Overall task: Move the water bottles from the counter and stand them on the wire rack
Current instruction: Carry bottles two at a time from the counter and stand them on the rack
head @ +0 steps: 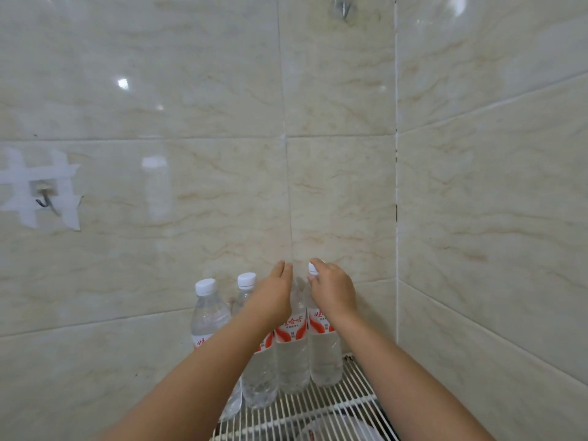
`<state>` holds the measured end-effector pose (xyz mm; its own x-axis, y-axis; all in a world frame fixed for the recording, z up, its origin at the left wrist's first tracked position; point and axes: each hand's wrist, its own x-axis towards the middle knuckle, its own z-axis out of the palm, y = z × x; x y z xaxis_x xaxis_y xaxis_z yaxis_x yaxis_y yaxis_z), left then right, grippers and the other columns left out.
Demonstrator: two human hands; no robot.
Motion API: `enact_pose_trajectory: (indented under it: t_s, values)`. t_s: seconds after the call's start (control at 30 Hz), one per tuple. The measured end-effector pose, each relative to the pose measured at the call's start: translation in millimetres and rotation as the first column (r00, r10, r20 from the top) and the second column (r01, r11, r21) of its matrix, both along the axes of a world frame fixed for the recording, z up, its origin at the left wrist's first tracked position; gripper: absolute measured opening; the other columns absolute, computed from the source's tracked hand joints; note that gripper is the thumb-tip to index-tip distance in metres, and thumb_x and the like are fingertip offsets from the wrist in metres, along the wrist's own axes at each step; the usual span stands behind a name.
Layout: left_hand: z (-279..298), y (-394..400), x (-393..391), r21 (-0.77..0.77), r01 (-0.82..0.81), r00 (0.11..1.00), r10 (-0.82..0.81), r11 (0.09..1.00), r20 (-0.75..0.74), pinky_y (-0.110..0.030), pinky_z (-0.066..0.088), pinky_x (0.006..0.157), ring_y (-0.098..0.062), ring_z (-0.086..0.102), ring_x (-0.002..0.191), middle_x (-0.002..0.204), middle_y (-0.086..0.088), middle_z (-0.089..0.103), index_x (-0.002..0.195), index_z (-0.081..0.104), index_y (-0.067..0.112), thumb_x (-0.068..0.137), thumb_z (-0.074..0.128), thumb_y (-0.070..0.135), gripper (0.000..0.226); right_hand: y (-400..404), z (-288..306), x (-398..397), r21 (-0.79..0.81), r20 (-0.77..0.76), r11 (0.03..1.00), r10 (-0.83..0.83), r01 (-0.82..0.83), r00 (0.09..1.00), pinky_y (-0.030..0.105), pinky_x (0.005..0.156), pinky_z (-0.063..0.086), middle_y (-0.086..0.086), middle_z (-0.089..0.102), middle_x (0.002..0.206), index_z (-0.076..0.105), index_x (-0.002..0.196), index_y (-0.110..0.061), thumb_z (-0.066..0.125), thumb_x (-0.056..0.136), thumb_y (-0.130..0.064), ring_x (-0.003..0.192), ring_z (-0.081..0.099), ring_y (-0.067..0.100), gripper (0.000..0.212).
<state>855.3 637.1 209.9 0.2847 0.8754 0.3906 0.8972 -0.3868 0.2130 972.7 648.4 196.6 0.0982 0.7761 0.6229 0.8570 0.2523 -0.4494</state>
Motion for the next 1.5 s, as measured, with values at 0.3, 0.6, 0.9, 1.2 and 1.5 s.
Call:
enact_pose_trajectory:
  t_s: [0.3, 0.6, 0.9, 1.2, 1.5]
  values:
    - [0, -15, -4, 0.001, 0.013, 0.998, -0.013, 1.0, -0.069, -0.031, 0.025, 0.111, -0.023, 0.01, 0.143, 0.155, -0.01, -0.008, 0.144, 0.003, 0.01, 0.085, 0.037, -0.009, 0.071, -14, 5, 5, -0.057, 0.161, 0.998, -0.02, 0.029, 0.987, 0.033, 0.103, 0.034, 0.013, 0.04, 0.14, 0.038, 0.134, -0.015, 0.043, 0.092, -0.024, 0.128, 0.039, 0.025, 0.042]
    - [20, -119, -104, 0.215, -0.4, 0.886, 0.436, 0.891, -0.159, -0.038, 0.032, 0.104, -0.031, 0.032, 0.132, 0.134, -0.014, 0.047, 0.122, 0.049, 0.008, 0.091, 0.037, 0.017, 0.035, -86, 43, -69, 0.111, 0.332, 0.954, 0.227, -0.277, 0.915, 0.031, 0.108, 0.021, 0.018, 0.038, 0.143, 0.054, 0.118, 0.001, 0.044, 0.088, -0.017, 0.13, 0.037, 0.027, 0.037]
    - [-54, -305, -255, 0.024, -0.818, 0.558, 0.802, 0.575, -0.213, -0.043, 0.025, 0.109, -0.031, 0.017, 0.139, 0.15, -0.01, 0.028, 0.136, 0.035, 0.015, 0.095, 0.034, 0.031, 0.044, -215, -29, -269, -0.073, 0.453, 0.686, 0.669, -0.724, 0.589, 0.038, 0.101, 0.026, 0.016, 0.047, 0.134, 0.049, 0.123, -0.005, 0.045, 0.088, -0.028, 0.124, 0.04, 0.029, 0.042]
    - [-138, -485, -391, -0.086, -0.951, 0.308, 0.936, 0.297, -0.169, -0.044, 0.035, 0.099, -0.034, 0.031, 0.13, 0.136, -0.007, 0.045, 0.125, 0.046, 0.013, 0.092, 0.038, 0.025, 0.036, -360, -126, -445, -0.245, 0.466, 0.465, 0.826, -0.851, 0.317, 0.04, 0.104, 0.025, 0.015, 0.045, 0.134, 0.042, 0.127, -0.005, 0.044, 0.089, -0.034, 0.124, 0.039, 0.028, 0.048]
    - [-214, -587, -533, -0.284, -0.922, 0.313, 0.938, 0.262, -0.152, -0.041, 0.026, 0.11, -0.032, 0.019, 0.139, 0.149, -0.003, 0.03, 0.137, 0.032, 0.016, 0.095, 0.035, 0.028, 0.044, -459, -200, -592, -0.422, 0.422, 0.469, 0.859, -0.776, 0.29, 0.04, 0.103, 0.028, 0.01, 0.053, 0.124, 0.045, 0.123, -0.008, 0.043, 0.09, -0.032, 0.119, 0.044, 0.027, 0.041]
